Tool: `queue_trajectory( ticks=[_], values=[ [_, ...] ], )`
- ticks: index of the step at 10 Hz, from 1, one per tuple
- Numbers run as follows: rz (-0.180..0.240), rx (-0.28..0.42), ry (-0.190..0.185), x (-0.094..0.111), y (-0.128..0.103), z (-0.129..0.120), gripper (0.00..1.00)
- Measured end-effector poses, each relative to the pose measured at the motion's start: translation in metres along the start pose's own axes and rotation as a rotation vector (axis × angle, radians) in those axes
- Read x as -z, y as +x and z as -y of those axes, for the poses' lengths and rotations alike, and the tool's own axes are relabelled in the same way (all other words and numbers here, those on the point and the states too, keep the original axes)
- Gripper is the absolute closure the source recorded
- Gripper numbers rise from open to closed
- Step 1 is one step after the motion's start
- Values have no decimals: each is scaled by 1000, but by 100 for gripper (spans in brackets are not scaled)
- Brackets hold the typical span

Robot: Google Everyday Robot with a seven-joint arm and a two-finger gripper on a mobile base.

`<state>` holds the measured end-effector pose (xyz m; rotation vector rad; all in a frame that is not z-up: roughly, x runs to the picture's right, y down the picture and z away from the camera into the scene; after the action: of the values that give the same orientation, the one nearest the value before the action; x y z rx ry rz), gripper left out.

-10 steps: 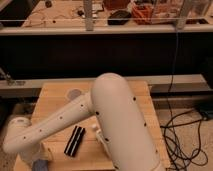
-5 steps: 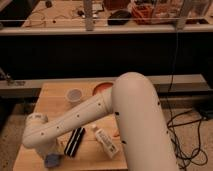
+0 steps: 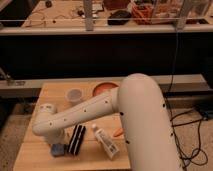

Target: Wipe the white sponge on the table

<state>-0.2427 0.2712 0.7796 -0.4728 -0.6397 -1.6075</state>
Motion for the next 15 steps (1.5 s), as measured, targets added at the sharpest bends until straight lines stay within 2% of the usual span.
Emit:
queue_trajectory(
  ticks=[2,9,11,12,14,15],
  values=[
    [-8,-6,11,-4,25,7,46],
    [-18,95,21,-3,64,93,46],
    [-12,151,23,-4,64,120,47],
    [-5,177,16,-5,61,126,50],
    [7,260,12,-6,41,156,52],
    [12,286,6,-6,31,161,52]
  ],
)
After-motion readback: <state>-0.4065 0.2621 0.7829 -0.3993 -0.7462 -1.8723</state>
